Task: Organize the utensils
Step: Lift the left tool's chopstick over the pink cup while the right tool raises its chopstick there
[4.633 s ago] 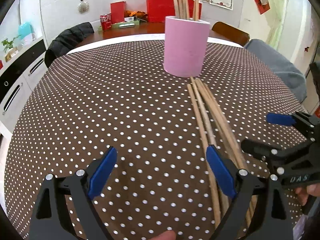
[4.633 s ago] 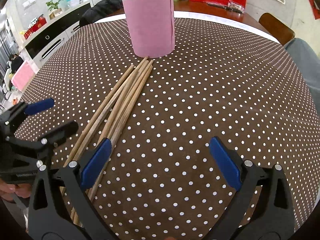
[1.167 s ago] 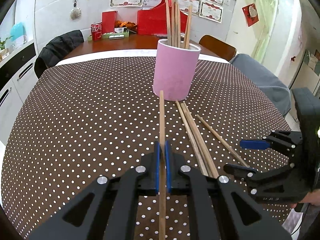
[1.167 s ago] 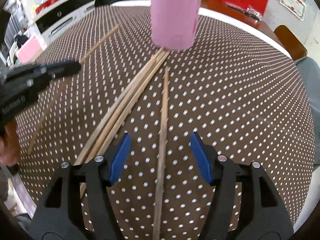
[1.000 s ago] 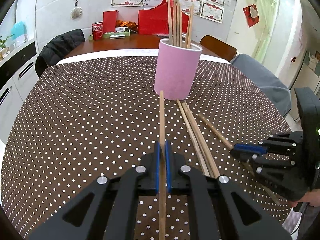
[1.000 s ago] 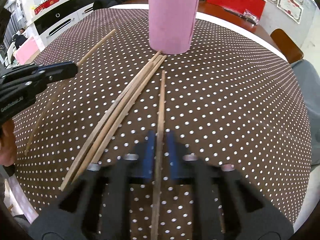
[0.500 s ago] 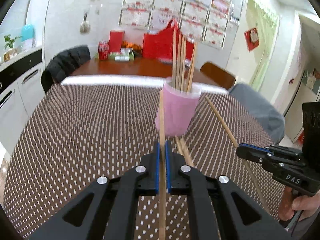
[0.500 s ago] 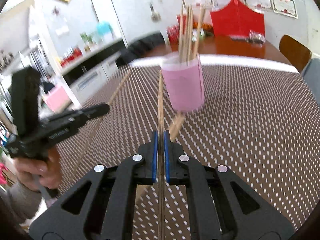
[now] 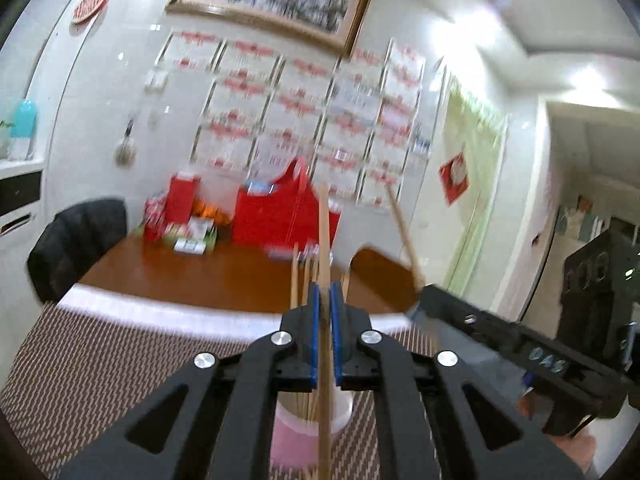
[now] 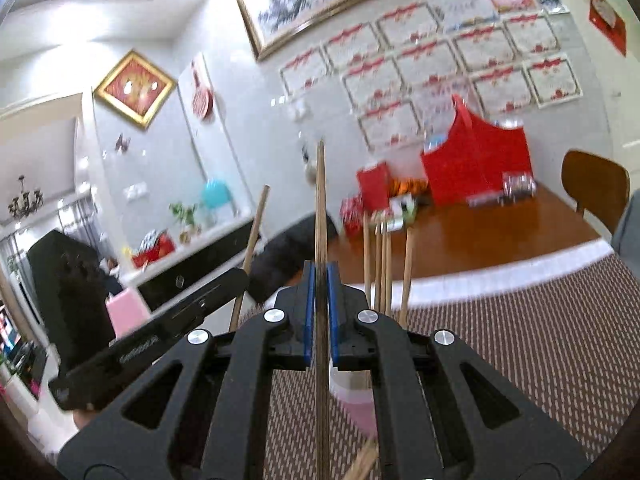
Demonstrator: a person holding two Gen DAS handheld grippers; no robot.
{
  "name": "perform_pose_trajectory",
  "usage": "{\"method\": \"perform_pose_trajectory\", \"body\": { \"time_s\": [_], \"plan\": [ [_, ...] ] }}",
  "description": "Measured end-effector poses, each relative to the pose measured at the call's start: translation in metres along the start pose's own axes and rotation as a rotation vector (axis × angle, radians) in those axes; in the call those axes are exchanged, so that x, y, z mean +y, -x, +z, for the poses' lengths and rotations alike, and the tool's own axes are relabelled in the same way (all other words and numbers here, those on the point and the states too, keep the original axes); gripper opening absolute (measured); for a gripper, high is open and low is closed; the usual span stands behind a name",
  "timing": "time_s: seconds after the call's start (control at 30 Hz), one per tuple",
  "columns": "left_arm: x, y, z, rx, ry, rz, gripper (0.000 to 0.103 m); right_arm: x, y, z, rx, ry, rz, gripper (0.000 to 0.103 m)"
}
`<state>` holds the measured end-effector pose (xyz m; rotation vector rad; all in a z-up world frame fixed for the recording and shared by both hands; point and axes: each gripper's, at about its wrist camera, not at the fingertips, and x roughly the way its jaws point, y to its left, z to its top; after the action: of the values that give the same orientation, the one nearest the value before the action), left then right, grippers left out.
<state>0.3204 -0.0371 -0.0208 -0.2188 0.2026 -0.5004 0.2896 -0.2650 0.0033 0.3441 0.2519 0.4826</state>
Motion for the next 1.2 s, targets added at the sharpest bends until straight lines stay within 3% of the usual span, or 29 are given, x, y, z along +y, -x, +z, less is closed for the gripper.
{"method": "perform_pose_trajectory", "body": {
  "time_s": [0.2, 0.5, 0.8, 1.2],
  "plan": [
    [-0.006, -0.043, 0.007, -0.128, -0.023, -0.033, 0.005, -0.016, -0.037, 0.020, -0.110, -0.019, -0.019, 0.006],
    [0.013, -0.083, -0.006, -0.164, 0.033, -0.021, 0.005, -0.036, -0.066, 0.025, -0.185, -0.023, -0.028, 0.006],
    [0.017, -0.099, -0.012, -0.138, 0.010, 0.010, 0.005, -0.048, -0.082, 0.012, -0.176, -0.044, -0.061, 0.006],
    [0.024, -0.106, -0.023, -0.066, 0.004, 0.025, 0.006, -0.052, -0.092, 0.003, -0.102, -0.047, -0.081, 0.008]
  ]
}}
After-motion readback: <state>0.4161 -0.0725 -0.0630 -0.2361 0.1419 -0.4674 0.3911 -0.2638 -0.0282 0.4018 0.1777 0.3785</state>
